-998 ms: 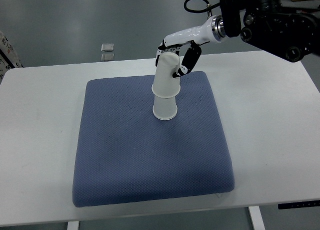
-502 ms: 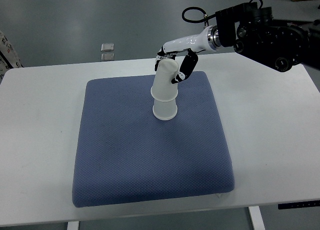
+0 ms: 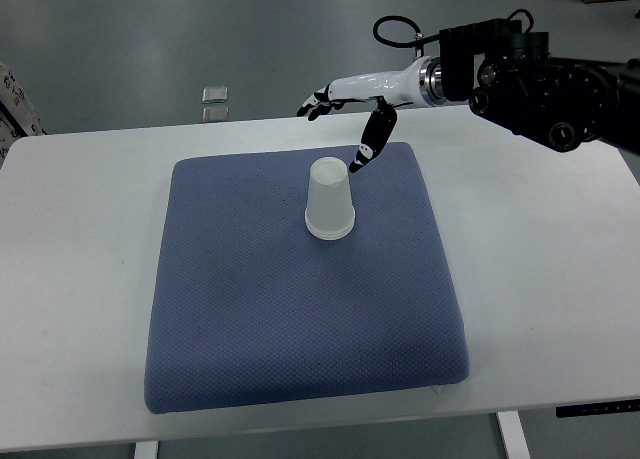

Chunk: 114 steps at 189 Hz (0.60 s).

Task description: Stack paper cups

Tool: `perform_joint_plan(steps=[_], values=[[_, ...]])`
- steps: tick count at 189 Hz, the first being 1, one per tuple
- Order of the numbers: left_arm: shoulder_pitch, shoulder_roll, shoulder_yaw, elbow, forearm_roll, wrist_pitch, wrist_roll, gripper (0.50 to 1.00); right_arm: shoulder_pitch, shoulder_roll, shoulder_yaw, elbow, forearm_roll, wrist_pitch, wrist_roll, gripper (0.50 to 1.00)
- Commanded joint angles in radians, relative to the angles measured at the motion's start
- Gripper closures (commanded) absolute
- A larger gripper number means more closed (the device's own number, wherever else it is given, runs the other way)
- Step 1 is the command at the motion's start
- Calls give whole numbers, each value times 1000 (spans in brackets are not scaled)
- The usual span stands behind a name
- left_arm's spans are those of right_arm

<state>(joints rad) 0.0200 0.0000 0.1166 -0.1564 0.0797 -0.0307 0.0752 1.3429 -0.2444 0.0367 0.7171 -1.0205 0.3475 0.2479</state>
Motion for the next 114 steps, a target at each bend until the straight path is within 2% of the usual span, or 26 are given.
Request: perform_joint_plan(steps=[1,25,53,74,114], values=[[0,0,0,0,0,0,0,500,-97,13,94,-97,170,-27,-1,589],[0,0,0,0,0,0,0,500,-169,48,157,-176,422,-24,-13,589],[0,0,0,0,0,0,0,500,-217,82,164,-252,718,-28,-64,589],[0,0,0,0,0,0,0,500,-251,97,166,-260,937,-33,-104,589],[0,0,0,0,0,0,0,500,-303,109,163,-260,1383,-35,-130,587]])
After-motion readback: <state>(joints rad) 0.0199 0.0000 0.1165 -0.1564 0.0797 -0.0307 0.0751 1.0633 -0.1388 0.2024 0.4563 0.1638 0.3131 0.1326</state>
